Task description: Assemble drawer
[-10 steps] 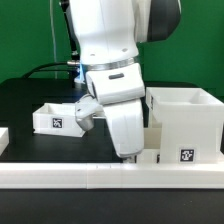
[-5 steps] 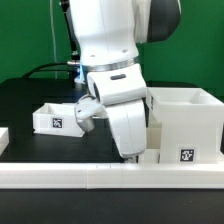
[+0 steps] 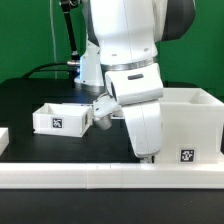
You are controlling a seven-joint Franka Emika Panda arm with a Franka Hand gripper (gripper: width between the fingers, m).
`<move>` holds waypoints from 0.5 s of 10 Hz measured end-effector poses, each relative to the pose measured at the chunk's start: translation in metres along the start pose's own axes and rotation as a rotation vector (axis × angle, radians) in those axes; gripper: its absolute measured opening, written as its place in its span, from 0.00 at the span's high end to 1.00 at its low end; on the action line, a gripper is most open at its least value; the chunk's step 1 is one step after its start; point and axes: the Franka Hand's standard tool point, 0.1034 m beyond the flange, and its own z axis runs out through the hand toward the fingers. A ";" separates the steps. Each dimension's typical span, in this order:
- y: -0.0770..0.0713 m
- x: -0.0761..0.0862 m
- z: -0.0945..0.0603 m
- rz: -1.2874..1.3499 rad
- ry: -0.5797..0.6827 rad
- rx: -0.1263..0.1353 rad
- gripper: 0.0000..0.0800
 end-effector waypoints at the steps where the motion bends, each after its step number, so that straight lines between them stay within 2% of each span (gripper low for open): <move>1: 0.000 -0.001 0.000 -0.002 0.000 0.000 0.19; 2: 0.000 -0.005 -0.001 -0.011 -0.001 -0.001 0.19; 3: 0.001 -0.018 -0.003 -0.075 -0.004 -0.005 0.19; 5: 0.005 -0.042 -0.017 -0.090 -0.014 -0.044 0.19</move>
Offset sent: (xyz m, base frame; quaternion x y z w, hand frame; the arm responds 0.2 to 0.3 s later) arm 0.0086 -0.0486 0.0062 -0.0223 -0.0019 -0.1287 0.9914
